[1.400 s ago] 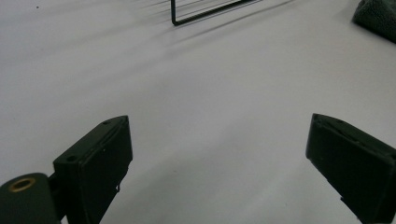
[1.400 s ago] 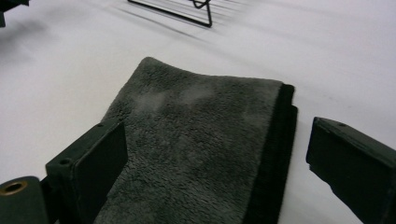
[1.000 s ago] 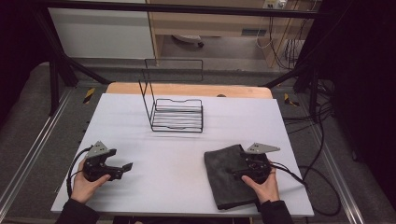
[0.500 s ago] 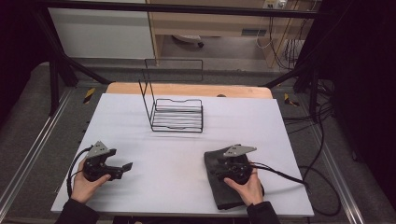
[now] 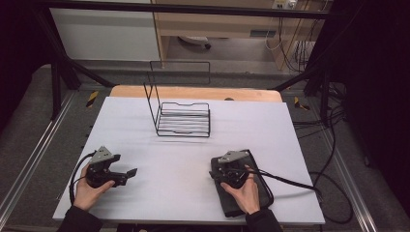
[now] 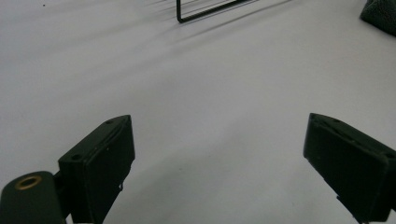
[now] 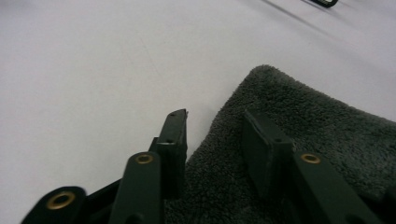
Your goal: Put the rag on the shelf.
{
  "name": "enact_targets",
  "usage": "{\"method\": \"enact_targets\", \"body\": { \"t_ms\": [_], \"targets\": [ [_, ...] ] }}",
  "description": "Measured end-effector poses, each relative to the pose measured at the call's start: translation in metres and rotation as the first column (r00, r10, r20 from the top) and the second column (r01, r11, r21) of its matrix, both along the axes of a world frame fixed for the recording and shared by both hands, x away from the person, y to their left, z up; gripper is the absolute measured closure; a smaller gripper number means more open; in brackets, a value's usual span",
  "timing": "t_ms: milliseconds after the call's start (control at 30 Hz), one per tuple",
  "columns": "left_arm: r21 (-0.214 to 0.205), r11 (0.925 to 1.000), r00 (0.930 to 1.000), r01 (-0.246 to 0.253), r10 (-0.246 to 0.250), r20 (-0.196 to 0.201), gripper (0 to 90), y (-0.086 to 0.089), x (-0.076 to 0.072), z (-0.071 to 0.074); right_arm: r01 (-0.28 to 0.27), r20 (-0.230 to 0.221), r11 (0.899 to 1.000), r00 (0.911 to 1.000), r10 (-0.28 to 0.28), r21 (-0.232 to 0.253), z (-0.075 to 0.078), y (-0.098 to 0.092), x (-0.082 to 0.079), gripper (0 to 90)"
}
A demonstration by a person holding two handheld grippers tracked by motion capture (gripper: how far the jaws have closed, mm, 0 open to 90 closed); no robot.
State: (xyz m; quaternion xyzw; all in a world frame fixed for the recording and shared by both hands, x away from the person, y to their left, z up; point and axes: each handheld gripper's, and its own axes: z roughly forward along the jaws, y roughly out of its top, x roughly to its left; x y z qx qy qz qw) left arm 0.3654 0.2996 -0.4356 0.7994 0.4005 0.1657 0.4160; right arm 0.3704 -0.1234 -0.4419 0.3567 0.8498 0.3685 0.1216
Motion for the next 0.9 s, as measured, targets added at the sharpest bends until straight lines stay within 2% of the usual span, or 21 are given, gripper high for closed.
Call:
{"method": "enact_targets", "body": {
  "t_ms": [167,333,433,600,700,767,900],
  "targets": [
    [0.002,1.0,1.0,0.0,0.0,-0.002,9.1,0.0,0.0,0.0,0.018,0.044,0.999,0.9989,-0.016,-0.038,-0.003,0.002,-0.002,73.6],
    [0.001,1.0,1.0,-0.001,0.001,-0.002,9.2,0.0,0.0,0.0,0.013,0.062,0.997,0.998,-0.008,-0.071,-0.003,0.004,-0.003,81.0],
    [0.001,1.0,1.0,-0.001,0.001,-0.002,9.2,0.0,0.0,0.0,0.016,0.054,0.998,0.9985,-0.013,-0.062,-0.002,0.003,-0.002,84.8],
    [-0.001,1.0,1.0,-0.003,0.003,-0.002,9.4,0.0,0.0,0.0,0.015,0.054,0.999,0.9985,-0.012,-0.044,0.001,0.003,-0.003,86.1],
    [0.0,1.0,1.0,-0.004,0.004,-0.002,9.5,0.001,0.0,0.0,0.008,0.04,1.0,0.9992,-0.008,-0.002,0.006,0.002,-0.001,86.4],
    [0.0,1.0,1.0,-0.004,0.004,-0.002,9.6,0.001,0.0,0.0,0.002,0.039,1.0,0.9992,-0.002,-0.002,0.007,0.003,0.0,86.4],
    [0.002,1.0,1.0,-0.004,0.004,-0.003,9.6,0.0,0.0,0.0,-0.007,0.028,0.999,0.9996,0.006,0.031,0.009,0.011,0.007,86.4]
  ]
}}
